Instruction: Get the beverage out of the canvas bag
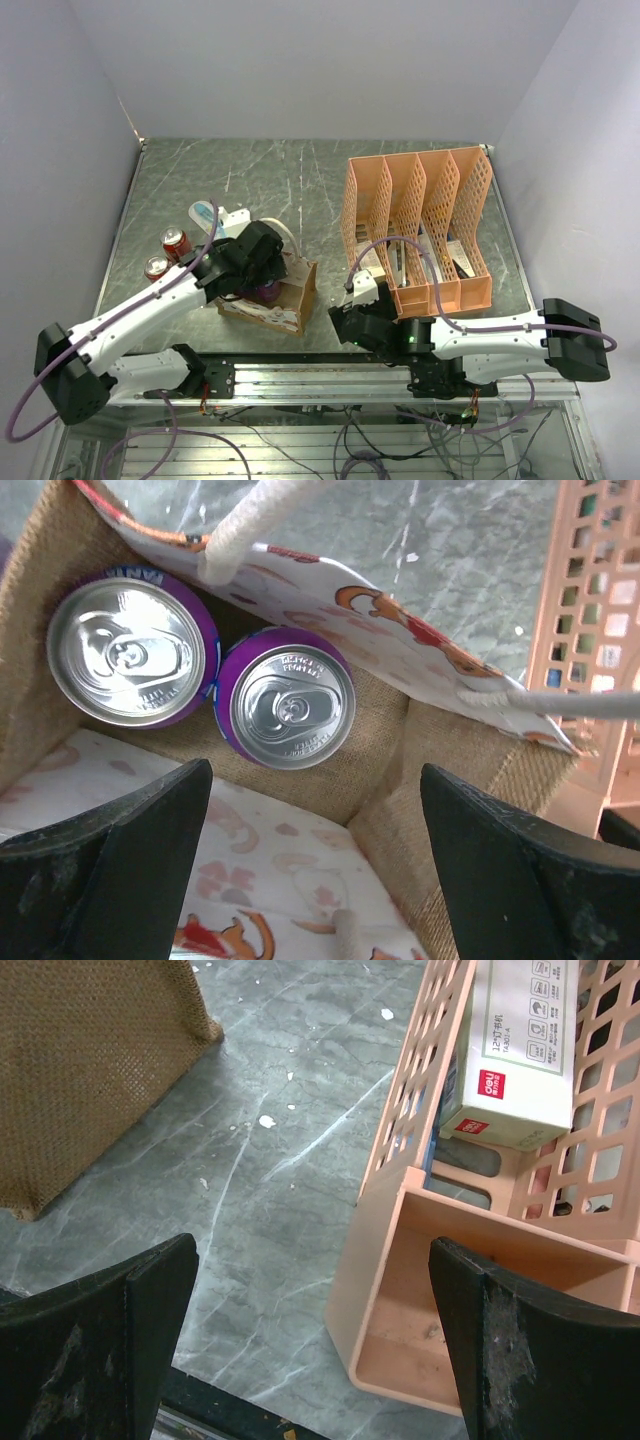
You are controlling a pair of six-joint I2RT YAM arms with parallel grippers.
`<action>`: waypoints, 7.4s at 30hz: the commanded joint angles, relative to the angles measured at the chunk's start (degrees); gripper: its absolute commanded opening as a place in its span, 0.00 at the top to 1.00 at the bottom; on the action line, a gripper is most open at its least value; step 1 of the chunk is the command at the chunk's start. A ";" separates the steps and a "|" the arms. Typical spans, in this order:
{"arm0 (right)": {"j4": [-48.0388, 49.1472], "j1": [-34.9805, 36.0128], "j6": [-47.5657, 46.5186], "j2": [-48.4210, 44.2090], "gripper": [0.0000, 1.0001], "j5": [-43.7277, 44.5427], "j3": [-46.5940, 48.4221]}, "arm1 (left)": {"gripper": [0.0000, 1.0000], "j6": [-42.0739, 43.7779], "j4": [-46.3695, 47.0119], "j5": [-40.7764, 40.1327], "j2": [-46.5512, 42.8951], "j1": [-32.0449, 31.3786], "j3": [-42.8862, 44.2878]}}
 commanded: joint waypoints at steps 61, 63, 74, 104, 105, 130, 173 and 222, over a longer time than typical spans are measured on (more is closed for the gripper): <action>-1.09 0.69 1.05 2.17 0.00 2.69 2.35 | 0.36 -27.11 -0.09 -12.09 18.80 -0.56 1.56; -1.25 0.69 1.23 2.40 0.00 2.77 2.53 | 0.45 -26.61 0.09 -11.81 16.98 -0.56 1.37; -1.10 0.76 1.06 2.04 0.00 2.75 2.31 | 0.91 -21.37 -0.47 -9.81 10.68 -0.56 3.84; -1.45 1.04 1.23 3.83 0.00 3.04 3.07 | 0.93 2.56 -2.14 -18.32 -19.09 -0.56 7.37; -1.38 1.05 1.23 3.90 0.00 3.12 3.15 | 0.93 2.81 -3.23 -19.47 -20.07 -0.56 8.07; -2.59 1.61 1.71 7.18 0.00 4.00 4.78 | 0.93 -44.56 -38.76 -38.81 -18.75 -0.43 2.06; -2.39 2.24 1.53 5.77 0.00 4.19 4.19 | 0.92 -58.12 -29.21 -33.86 -7.80 -0.13 -16.63; -2.62 2.67 1.76 6.31 0.00 4.72 4.50 | 0.07 -62.03 -26.25 -31.78 -11.78 0.67 -20.66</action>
